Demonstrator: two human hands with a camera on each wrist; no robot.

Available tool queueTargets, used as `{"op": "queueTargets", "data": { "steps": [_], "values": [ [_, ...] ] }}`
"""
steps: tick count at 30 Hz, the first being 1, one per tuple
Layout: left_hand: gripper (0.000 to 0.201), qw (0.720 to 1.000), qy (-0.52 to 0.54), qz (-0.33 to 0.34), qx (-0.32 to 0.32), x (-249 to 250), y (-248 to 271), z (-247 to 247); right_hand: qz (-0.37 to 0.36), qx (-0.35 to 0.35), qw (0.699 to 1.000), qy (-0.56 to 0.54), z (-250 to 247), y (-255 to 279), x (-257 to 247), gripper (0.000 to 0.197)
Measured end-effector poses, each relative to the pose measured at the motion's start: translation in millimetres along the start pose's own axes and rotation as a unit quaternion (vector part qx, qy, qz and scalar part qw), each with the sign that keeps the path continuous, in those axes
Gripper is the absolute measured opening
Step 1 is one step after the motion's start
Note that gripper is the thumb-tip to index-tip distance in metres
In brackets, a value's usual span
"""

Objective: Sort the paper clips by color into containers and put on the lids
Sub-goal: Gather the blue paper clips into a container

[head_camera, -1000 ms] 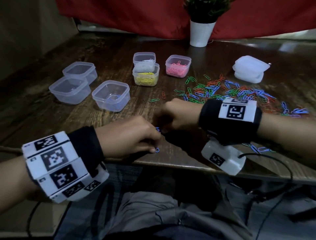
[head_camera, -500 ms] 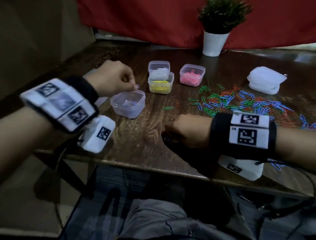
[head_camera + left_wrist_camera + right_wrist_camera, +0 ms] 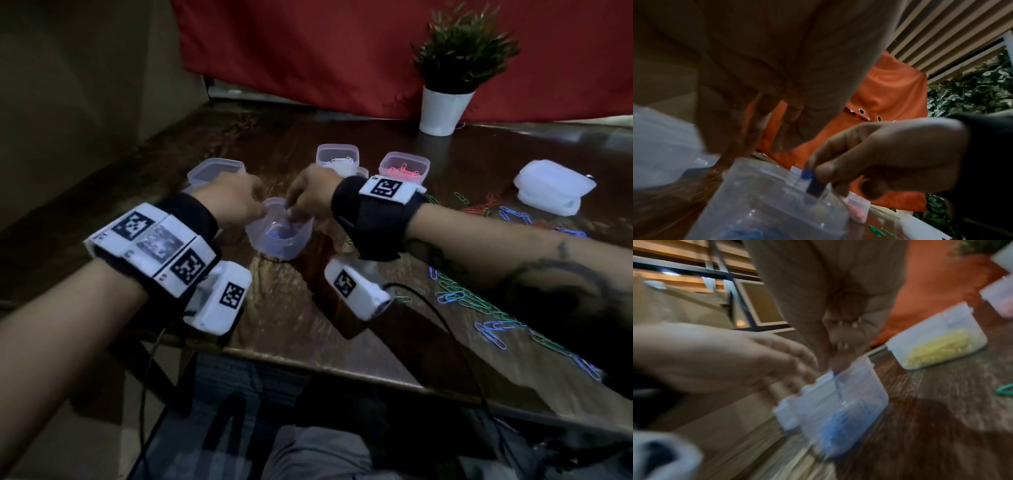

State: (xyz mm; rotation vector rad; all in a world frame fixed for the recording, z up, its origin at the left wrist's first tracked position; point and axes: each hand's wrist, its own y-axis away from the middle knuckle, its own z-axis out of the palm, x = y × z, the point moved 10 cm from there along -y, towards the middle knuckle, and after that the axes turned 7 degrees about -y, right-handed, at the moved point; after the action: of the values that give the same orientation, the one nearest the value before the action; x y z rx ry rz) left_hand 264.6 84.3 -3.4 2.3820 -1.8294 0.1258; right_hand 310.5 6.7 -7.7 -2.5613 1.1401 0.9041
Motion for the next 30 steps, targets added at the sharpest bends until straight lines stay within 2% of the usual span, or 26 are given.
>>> {"op": "queueTargets", "data": {
  "steps": [2, 4, 7, 9, 11, 14, 16, 18, 21, 24, 27, 30],
  "values": [
    [0.022, 1.000, 0.001, -0.006, -0.020, -1, 1, 6, 0.007, 0.021, 0.999, -0.048, -14, 1, 6, 0.021],
    [0.023, 1.000, -0.002, 0.005, -0.010, 5, 1, 6, 0.001, 0.078, 0.992, -0.097, -52, 18, 14, 0.017],
    [0.025, 0.999, -0.043, 0.013, -0.010, 15, -3, 5, 0.005, 0.122, 0.986, -0.110, -113, 70, 37, 0.013],
    [0.019, 0.997, -0.071, 0.015, -0.020, 25, -3, 3, 0.043, 0.135, 0.982, -0.122, -145, 113, 70, 0.012],
    [0.017, 0.992, -0.119, 0.037, 0.020, 47, 2, -10, 0.085, 0.145, 0.978, -0.124, -166, 158, 109, 0.019],
    [0.022, 0.979, -0.143, 0.122, 0.079, 108, 14, -21, 0.158, 0.118, 0.978, -0.067, -172, 214, 162, 0.011],
    [0.029, 0.974, -0.113, 0.192, 0.045, 156, 19, -6, 0.203, 0.095, 0.974, -0.020, -168, 242, 191, 0.006],
    [0.033, 0.962, -0.083, 0.259, -0.014, 204, 21, 16, 0.238, 0.084, 0.966, 0.047, -166, 261, 216, 0.010],
    [0.037, 0.943, -0.052, 0.322, -0.070, 268, 20, 45, 0.279, 0.074, 0.954, 0.088, -162, 275, 242, 0.016],
    [0.041, 0.932, -0.069, 0.351, -0.058, 314, 12, 60, 0.289, 0.078, 0.946, 0.121, -167, 271, 255, 0.028],
    [0.040, 0.936, -0.098, 0.333, -0.061, 333, -2, 71, 0.296, 0.058, 0.938, 0.169, -172, 251, 268, 0.035],
    [0.034, 0.945, -0.089, 0.305, -0.073, 333, -16, 68, 0.270, 0.053, 0.943, 0.189, -179, 218, 278, 0.041]
  ]
}}
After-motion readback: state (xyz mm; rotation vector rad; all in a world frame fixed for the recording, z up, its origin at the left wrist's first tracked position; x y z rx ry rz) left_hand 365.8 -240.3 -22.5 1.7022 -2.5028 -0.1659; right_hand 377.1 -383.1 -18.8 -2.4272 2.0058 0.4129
